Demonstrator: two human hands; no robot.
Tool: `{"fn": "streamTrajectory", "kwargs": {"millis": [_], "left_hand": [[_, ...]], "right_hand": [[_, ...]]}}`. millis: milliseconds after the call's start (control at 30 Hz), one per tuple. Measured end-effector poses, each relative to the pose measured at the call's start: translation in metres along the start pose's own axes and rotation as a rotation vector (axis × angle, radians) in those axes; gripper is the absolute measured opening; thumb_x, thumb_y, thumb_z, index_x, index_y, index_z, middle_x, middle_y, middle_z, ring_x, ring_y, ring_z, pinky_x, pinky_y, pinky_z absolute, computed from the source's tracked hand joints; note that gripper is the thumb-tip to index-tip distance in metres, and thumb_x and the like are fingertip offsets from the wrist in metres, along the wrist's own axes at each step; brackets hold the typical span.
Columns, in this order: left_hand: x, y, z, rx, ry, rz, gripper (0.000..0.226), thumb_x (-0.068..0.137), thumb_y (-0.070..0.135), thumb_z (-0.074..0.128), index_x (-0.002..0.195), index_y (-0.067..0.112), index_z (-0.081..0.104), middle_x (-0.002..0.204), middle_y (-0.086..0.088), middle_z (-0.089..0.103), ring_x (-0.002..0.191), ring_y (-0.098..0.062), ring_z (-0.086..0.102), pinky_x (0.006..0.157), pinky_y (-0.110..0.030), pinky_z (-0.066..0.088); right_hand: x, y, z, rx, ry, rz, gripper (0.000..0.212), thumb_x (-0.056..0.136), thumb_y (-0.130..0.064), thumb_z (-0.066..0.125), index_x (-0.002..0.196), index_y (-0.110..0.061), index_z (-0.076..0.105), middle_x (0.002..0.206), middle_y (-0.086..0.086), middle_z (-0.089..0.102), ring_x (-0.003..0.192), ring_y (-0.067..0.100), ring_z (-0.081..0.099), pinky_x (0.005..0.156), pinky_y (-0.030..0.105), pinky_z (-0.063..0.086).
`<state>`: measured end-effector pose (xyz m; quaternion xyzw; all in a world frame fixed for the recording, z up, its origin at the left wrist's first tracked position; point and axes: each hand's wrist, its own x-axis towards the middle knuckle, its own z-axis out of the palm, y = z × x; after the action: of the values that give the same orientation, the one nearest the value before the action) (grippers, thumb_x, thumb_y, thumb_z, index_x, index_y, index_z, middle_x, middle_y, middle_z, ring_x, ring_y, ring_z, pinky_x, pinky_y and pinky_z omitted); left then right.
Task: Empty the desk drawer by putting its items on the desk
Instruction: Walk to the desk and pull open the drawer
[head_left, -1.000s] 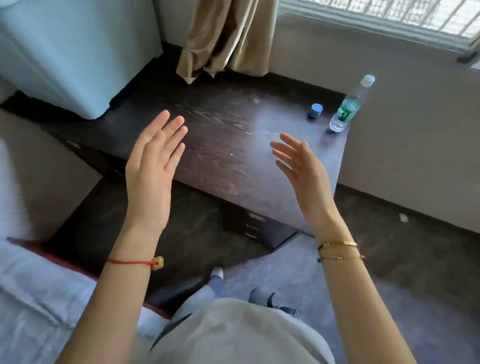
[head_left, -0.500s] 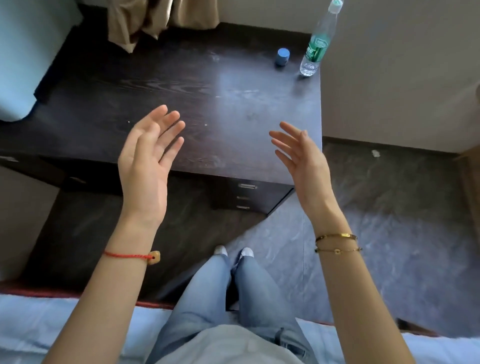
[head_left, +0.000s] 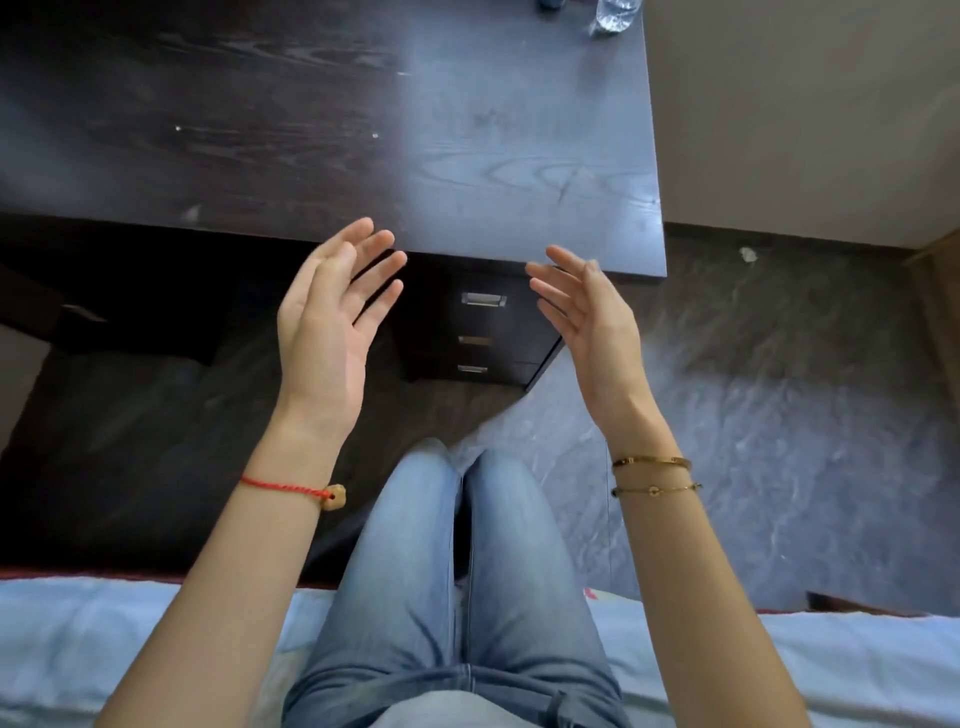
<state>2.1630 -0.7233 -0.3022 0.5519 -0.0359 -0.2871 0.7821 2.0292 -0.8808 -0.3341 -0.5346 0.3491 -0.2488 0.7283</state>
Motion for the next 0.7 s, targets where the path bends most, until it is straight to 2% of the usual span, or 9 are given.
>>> {"fn": "streamTrajectory", "kwargs": {"millis": [267,400,500,567,633,700], "left_hand": [[-0.003,-0.067,-0.018,-0.061,-0.034,-0.187,0.033,0.099,0.022,0.052,0.129,0.013,0.062,0.126,-0.007,0.07,0.118,-0.022,0.068,0.101,-0.036,0.053],[0.023,-0.101,-0.011,-0.096,-0.042,-0.348,0.035,0.099,0.022,0.053,0.132,0.013,0.058,0.131,-0.007,0.066,0.119,-0.023,0.066,0.101,-0.036,0.053],[0.059,-0.133,-0.002,-0.127,-0.039,-0.489,0.039,0.1,0.019,0.047,0.138,0.01,0.051,0.134,-0.006,0.062,0.127,-0.026,0.059,0.105,-0.039,0.049],[0.086,-0.152,0.006,-0.202,0.011,-0.595,0.033,0.101,0.014,0.039,0.13,0.006,0.054,0.131,-0.01,0.059,0.136,-0.029,0.05,0.111,-0.042,0.042],[0.11,-0.168,0.014,-0.278,0.083,-0.694,0.026,0.102,0.011,0.034,0.108,0.003,0.058,0.128,-0.013,0.056,0.14,-0.03,0.045,0.115,-0.046,0.036],[0.131,-0.181,0.02,-0.298,0.128,-0.736,0.026,0.102,0.01,0.031,0.103,0.002,0.056,0.128,-0.013,0.053,0.141,-0.03,0.043,0.113,-0.048,0.036]], "right_hand": [[-0.028,0.053,-0.023,-0.012,0.047,0.02,0.046,0.104,-0.034,0.03,0.136,-0.012,0.054,0.128,0.007,0.067,0.124,0.016,0.06,0.111,0.036,0.042],[-0.025,0.056,-0.034,-0.016,0.068,0.028,0.046,0.104,-0.034,0.03,0.136,-0.013,0.054,0.128,0.006,0.067,0.124,0.016,0.059,0.112,0.037,0.041],[-0.015,0.055,-0.04,-0.025,0.082,0.028,0.045,0.104,-0.035,0.03,0.135,-0.014,0.055,0.127,0.005,0.067,0.123,0.015,0.06,0.111,0.037,0.042],[-0.006,0.055,-0.043,-0.024,0.088,0.037,0.045,0.104,-0.035,0.031,0.134,-0.014,0.056,0.126,0.005,0.067,0.123,0.015,0.061,0.111,0.036,0.043],[0.003,0.056,-0.046,-0.022,0.091,0.049,0.045,0.104,-0.035,0.03,0.134,-0.014,0.056,0.126,0.005,0.068,0.123,0.015,0.06,0.111,0.036,0.043],[0.013,0.057,-0.05,-0.018,0.095,0.061,0.045,0.104,-0.035,0.03,0.134,-0.014,0.056,0.127,0.005,0.067,0.123,0.015,0.06,0.111,0.036,0.042]]}}
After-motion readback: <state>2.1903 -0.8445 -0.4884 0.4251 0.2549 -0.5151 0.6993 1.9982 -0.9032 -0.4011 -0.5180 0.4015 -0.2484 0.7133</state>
